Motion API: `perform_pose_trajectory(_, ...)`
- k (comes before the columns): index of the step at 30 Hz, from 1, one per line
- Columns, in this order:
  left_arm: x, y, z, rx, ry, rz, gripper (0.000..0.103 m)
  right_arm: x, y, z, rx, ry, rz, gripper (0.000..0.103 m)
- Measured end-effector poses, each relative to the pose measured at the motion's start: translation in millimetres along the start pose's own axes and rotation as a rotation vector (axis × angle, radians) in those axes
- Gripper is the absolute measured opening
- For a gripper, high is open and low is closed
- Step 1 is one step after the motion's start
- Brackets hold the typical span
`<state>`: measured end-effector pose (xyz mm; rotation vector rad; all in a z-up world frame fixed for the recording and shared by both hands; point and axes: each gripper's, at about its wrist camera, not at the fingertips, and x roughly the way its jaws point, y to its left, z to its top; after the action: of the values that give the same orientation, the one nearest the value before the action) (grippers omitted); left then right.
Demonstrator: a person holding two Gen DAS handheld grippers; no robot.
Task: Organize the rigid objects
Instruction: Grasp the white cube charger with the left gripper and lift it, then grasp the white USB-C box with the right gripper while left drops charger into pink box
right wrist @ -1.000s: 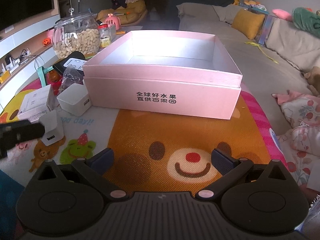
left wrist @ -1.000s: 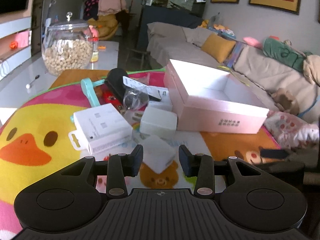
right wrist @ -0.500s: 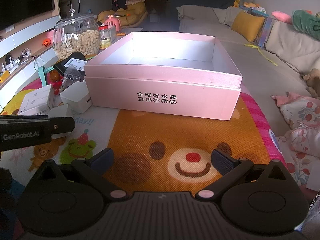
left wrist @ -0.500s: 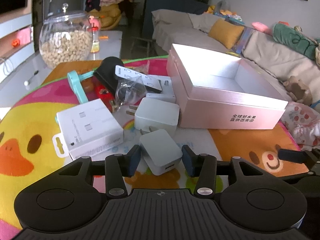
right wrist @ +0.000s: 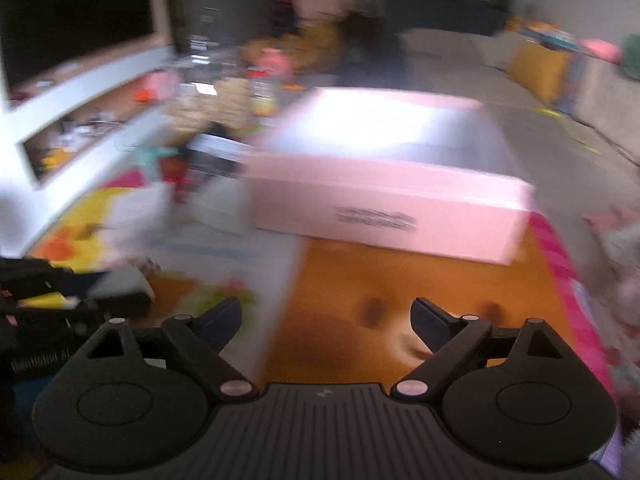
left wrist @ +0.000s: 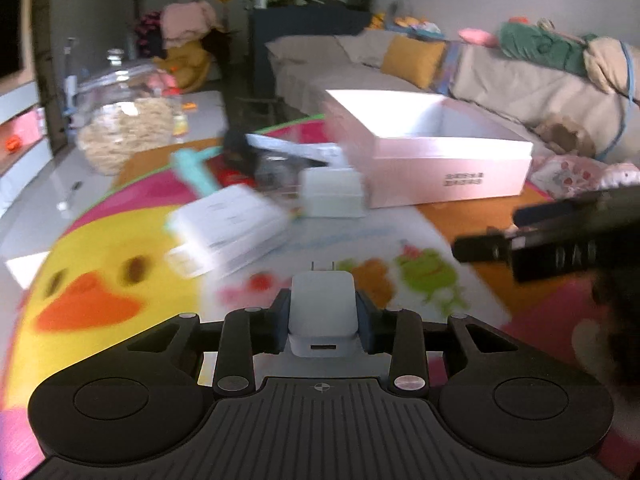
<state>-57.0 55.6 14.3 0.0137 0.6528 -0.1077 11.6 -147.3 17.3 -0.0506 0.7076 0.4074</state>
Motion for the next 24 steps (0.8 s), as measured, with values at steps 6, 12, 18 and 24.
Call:
perform_pose_trajectory(6, -35, 63, -10, -0.171, -0.067, 0.072, 0.037, 0, 65, 44, -0.168, -0.06, 0.233, 0.092)
perform_pose_trajectory(12, -45, 93, -24, -0.263, -0.072, 0.092, 0.037, 60, 123, 78, -0.244, 0.003, 0.3, 0.09)
perform_pose_trajectory(18, -43, 93, -32, -0.273, -0.045, 0.041, 0.037, 108, 142, 73, -0.264, 0.123, 0.235, 0.069)
perform_pose_trajectory(24, -48, 71, -26, -0.202, -0.042, -0.09, 0.037, 34, 111, 54, -0.241, 0.042, 0.253, 0.069)
